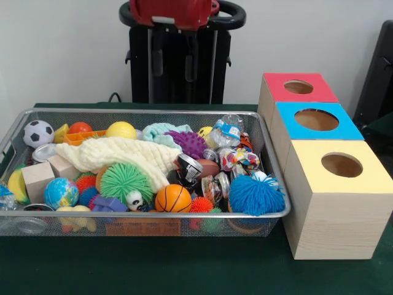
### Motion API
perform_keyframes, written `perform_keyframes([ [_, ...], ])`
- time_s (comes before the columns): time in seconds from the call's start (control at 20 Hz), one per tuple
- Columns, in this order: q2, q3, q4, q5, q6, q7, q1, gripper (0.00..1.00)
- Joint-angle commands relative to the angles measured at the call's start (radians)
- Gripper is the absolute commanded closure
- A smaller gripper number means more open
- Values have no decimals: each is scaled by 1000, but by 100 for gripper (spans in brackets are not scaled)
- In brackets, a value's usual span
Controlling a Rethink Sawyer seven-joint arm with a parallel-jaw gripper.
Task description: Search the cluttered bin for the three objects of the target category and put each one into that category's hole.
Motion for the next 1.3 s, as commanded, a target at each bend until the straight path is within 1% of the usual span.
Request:
perform_keyframes([
  [0.05,87,85,198,-232,-159,-179,55,0],
  [0.2,118,49,209,-310,-273,-92,91,0],
  [0.3,142,35,197,-348,-314,-62,108,0],
  [0.45,173,10,178,-382,-352,-24,138,0],
  [0.6,198,-12,164,-392,-375,12,166,0],
  [0.75,219,-24,147,-394,-394,25,179,0],
  [0.85,248,-40,123,-402,-416,35,191,0],
  [0.95,288,-46,81,-417,-439,27,190,0],
  [1.1,341,-19,23,-433,-445,-13,162,0],
  [1.2,361,-10,10,-439,-456,-18,152,0],
  [1.3,366,-1,11,-439,-456,-19,145,0],
])
